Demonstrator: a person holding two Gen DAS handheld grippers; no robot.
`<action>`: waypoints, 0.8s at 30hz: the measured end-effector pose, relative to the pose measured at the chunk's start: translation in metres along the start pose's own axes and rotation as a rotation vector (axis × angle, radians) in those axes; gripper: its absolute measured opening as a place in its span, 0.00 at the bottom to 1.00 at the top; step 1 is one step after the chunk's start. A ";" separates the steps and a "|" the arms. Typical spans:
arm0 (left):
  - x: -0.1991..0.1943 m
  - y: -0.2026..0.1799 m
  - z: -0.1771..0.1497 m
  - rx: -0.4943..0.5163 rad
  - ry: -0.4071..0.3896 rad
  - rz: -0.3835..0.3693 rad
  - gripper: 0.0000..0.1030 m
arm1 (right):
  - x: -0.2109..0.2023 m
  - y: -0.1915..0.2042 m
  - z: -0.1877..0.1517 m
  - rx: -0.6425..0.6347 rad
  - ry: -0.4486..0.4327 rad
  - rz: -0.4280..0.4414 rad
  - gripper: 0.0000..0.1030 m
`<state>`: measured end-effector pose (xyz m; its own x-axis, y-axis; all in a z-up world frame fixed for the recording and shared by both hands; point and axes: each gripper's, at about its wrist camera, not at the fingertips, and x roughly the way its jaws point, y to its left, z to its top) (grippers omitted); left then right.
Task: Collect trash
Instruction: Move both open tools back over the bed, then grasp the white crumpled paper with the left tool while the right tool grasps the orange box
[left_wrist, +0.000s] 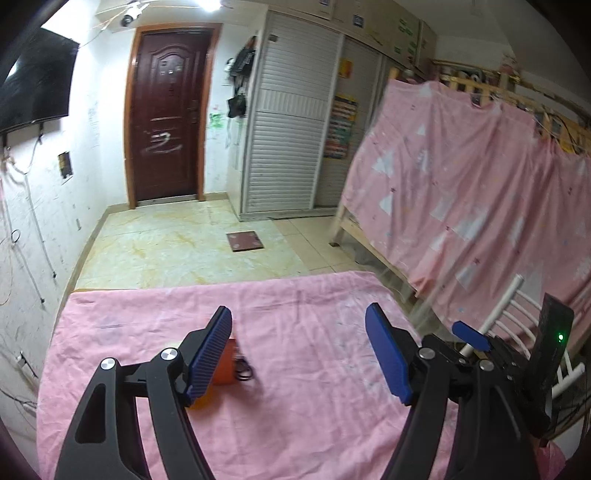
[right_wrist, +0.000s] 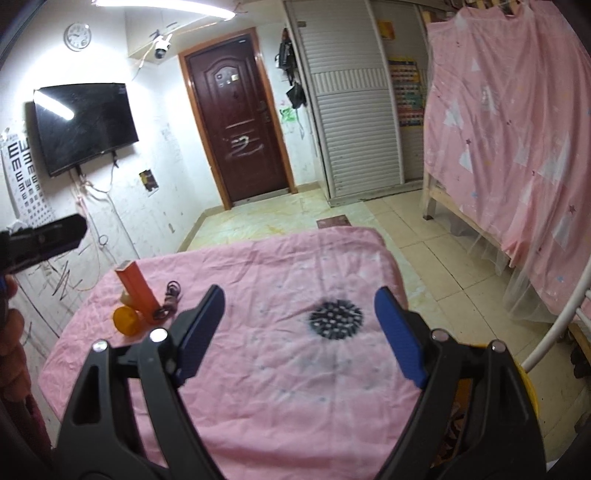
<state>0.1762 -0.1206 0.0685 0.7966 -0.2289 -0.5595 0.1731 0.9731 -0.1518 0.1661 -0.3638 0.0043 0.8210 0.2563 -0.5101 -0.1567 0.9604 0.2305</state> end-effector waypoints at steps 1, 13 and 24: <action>-0.001 0.005 0.001 -0.007 -0.002 0.005 0.66 | 0.002 0.004 0.000 -0.006 0.002 0.003 0.78; 0.012 0.089 0.007 -0.163 0.022 0.209 0.66 | 0.021 0.054 0.008 -0.092 0.027 0.048 0.82; 0.087 0.134 -0.014 -0.241 0.233 0.208 0.66 | 0.039 0.091 0.010 -0.170 0.059 0.075 0.84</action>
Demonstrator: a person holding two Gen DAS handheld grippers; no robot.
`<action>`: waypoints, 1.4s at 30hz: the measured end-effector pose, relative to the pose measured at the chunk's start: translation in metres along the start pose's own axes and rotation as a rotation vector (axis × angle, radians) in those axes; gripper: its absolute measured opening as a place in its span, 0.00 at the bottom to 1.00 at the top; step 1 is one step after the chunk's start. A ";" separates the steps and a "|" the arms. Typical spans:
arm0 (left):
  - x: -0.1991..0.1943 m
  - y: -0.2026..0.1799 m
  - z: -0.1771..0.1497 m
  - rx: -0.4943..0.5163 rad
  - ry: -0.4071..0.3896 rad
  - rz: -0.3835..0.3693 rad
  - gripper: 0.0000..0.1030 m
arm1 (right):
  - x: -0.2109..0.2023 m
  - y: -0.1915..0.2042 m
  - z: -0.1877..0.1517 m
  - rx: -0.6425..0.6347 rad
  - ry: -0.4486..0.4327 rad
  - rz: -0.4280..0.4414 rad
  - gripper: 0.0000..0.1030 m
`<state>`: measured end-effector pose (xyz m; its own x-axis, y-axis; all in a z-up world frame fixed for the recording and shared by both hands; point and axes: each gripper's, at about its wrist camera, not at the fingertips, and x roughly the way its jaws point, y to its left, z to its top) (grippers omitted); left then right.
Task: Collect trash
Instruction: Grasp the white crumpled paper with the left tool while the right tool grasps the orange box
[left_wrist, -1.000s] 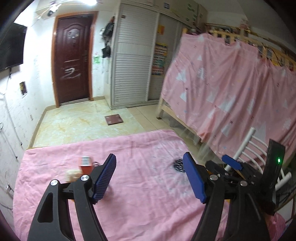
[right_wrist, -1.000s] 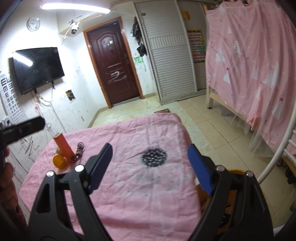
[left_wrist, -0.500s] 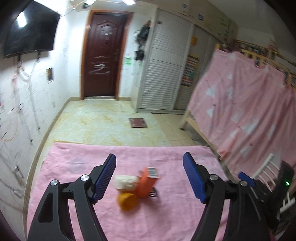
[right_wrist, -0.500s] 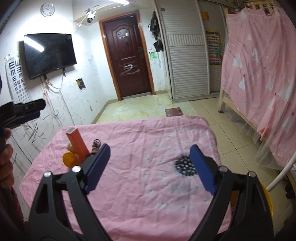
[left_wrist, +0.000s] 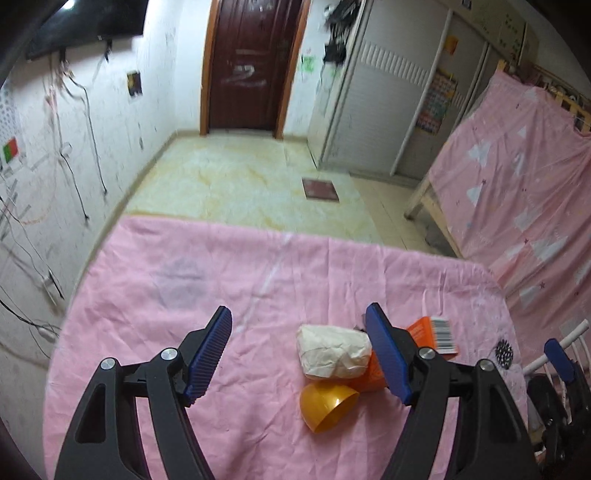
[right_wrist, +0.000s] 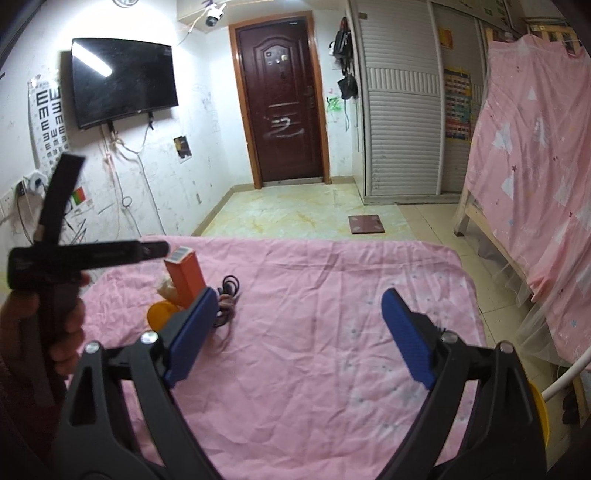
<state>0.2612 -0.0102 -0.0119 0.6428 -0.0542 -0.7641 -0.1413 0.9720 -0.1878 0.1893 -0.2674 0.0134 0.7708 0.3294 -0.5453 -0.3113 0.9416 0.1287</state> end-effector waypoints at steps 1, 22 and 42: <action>0.004 -0.002 -0.006 0.003 0.012 -0.001 0.66 | 0.002 0.001 0.000 -0.003 0.003 0.001 0.84; 0.033 -0.004 -0.023 0.015 0.120 -0.098 0.54 | 0.059 0.026 0.003 -0.072 0.116 0.030 0.84; -0.023 0.020 -0.018 0.041 -0.047 -0.088 0.36 | 0.082 0.063 -0.002 -0.171 0.188 0.075 0.87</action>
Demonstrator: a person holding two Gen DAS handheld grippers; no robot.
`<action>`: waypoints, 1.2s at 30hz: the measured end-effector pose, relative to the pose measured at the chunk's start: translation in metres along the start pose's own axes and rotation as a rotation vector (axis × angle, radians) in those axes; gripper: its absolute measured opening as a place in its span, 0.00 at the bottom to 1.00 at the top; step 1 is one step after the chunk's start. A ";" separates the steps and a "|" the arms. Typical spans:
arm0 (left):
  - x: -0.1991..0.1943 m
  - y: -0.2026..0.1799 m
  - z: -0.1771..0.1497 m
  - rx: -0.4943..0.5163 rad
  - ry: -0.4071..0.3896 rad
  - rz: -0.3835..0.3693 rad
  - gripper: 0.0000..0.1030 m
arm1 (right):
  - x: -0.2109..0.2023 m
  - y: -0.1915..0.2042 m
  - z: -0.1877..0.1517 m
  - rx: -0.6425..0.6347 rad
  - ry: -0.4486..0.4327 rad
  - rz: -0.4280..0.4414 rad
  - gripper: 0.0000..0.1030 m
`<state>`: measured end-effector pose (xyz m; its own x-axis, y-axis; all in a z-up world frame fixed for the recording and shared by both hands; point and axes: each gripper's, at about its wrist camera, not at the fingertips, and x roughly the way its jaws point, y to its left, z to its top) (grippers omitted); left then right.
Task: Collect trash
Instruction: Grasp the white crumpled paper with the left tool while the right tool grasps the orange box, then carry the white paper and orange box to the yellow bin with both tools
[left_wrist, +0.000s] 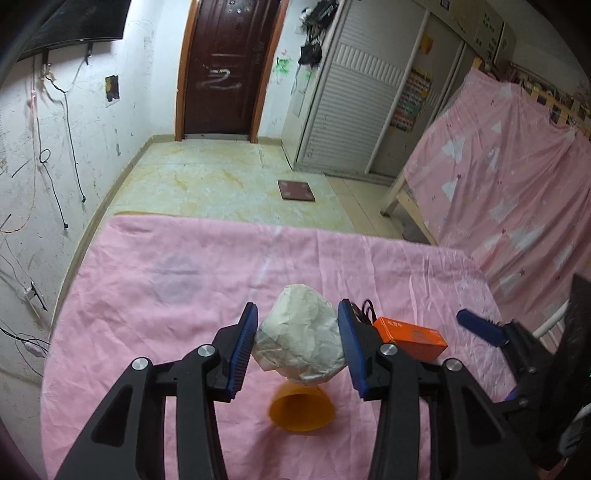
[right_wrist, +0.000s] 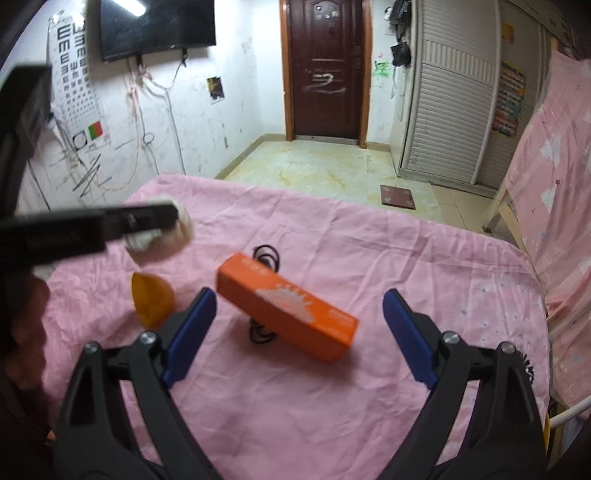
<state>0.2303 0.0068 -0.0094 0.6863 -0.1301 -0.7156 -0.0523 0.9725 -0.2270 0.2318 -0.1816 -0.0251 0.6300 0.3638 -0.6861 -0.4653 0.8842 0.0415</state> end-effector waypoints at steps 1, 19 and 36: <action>-0.004 0.003 0.001 -0.004 -0.008 -0.001 0.36 | 0.003 0.003 0.001 -0.016 0.008 -0.004 0.88; -0.010 0.033 -0.002 -0.055 -0.002 -0.009 0.36 | 0.030 0.014 0.008 -0.076 0.078 -0.043 0.26; -0.046 -0.010 -0.008 0.015 -0.058 -0.001 0.36 | -0.042 -0.014 0.001 0.023 -0.084 -0.042 0.27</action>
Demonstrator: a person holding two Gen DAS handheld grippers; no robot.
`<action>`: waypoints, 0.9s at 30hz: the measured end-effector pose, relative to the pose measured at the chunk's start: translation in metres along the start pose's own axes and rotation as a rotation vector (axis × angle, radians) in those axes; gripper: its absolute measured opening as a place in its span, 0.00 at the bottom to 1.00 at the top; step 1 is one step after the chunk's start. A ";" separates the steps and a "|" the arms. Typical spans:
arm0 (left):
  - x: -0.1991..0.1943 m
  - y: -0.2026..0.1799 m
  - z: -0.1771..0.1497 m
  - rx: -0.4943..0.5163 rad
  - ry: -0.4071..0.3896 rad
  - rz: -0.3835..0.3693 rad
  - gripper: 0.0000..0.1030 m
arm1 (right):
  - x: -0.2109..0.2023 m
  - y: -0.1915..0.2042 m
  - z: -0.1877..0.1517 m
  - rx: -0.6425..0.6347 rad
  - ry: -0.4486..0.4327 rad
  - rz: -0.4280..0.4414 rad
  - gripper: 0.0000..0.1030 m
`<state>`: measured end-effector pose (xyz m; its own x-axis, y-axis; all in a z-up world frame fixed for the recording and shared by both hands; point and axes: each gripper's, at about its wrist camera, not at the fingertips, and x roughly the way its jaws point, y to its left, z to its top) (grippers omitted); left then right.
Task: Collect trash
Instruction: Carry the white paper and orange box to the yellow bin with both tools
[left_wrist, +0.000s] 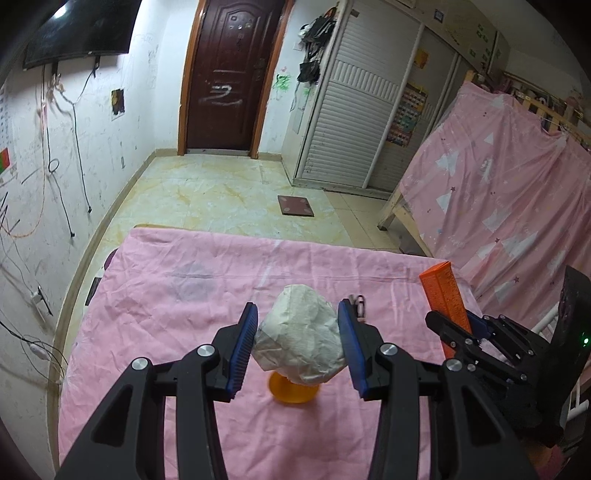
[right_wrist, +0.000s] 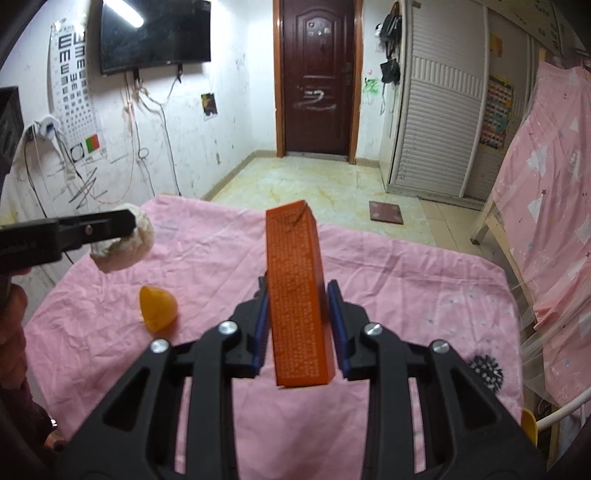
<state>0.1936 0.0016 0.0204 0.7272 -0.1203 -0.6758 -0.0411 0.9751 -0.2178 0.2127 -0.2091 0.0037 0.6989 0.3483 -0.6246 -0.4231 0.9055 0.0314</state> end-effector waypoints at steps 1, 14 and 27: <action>-0.003 -0.006 0.000 0.008 -0.003 -0.001 0.36 | -0.004 -0.003 -0.001 0.007 -0.008 -0.004 0.27; -0.022 -0.095 -0.013 0.125 -0.020 -0.050 0.37 | -0.078 -0.078 -0.039 0.139 -0.105 -0.085 0.27; -0.023 -0.187 -0.040 0.265 -0.002 -0.101 0.37 | -0.139 -0.170 -0.100 0.328 -0.167 -0.203 0.27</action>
<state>0.1575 -0.1857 0.0483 0.7195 -0.2197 -0.6588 0.2122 0.9728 -0.0926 0.1298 -0.4351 0.0068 0.8445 0.1653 -0.5095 -0.0801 0.9795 0.1850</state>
